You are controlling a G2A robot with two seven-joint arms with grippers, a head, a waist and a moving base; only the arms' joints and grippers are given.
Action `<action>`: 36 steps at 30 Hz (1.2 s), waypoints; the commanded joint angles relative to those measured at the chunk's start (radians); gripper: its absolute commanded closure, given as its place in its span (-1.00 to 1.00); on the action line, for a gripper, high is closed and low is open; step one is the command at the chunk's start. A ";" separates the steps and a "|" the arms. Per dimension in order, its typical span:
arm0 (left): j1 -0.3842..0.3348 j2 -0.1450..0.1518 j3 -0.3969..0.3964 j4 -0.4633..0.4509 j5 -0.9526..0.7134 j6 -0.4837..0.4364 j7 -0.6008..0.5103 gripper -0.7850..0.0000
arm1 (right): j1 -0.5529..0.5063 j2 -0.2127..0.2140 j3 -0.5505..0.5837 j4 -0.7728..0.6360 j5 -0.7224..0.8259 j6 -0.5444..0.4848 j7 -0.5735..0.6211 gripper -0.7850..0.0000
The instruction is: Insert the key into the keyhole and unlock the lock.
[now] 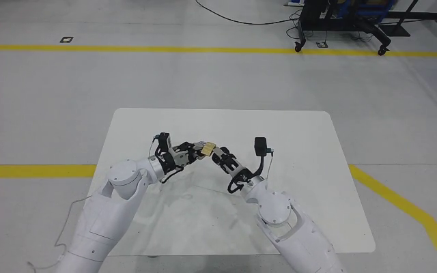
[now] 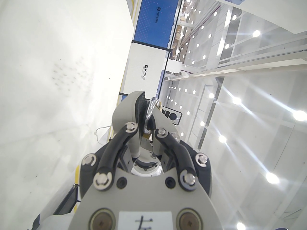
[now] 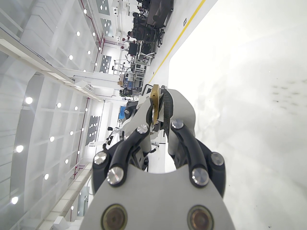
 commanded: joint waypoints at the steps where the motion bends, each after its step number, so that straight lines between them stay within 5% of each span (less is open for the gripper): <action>1: 0.000 0.000 0.001 0.000 0.002 0.001 -0.001 1.00 | -0.002 0.000 0.002 -0.002 0.000 -0.003 0.001 0.71; 36: 0.000 -0.003 0.000 0.002 0.032 0.000 -0.006 1.00 | -0.074 0.000 0.054 -0.051 0.008 -0.054 0.043 0.36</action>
